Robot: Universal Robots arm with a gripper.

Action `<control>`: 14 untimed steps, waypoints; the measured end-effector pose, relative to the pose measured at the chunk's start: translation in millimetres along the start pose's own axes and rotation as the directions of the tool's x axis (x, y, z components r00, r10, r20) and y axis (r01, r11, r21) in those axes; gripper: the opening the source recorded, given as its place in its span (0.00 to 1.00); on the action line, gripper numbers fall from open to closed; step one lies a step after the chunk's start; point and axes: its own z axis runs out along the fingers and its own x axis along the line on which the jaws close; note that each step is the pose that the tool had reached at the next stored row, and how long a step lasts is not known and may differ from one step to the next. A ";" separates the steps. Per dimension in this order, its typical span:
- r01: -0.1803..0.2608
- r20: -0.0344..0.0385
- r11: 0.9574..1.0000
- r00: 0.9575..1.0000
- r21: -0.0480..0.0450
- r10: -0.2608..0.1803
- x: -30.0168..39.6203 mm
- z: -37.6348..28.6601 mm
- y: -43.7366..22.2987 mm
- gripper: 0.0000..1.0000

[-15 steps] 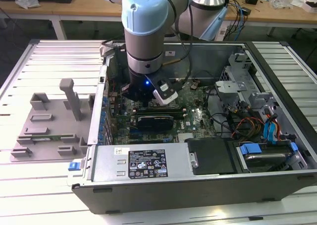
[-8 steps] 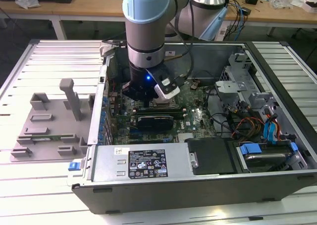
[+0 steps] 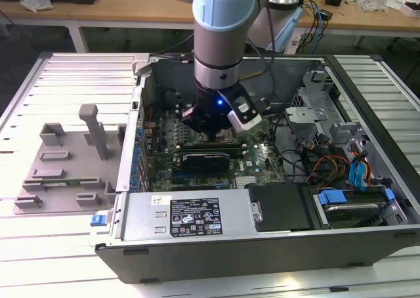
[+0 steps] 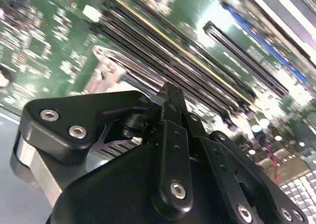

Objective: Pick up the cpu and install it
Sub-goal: 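Install the second cpu locking lever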

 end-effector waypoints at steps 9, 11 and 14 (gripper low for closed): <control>0.001 -0.004 0.999 1.000 0.035 0.000 -4.9 -6.2 22.4 0.11; 0.001 -0.007 0.998 1.000 0.058 -0.001 -5.0 -7.2 22.8 0.11; 0.000 -0.008 0.998 1.000 0.068 0.000 -5.4 -6.7 24.8 0.11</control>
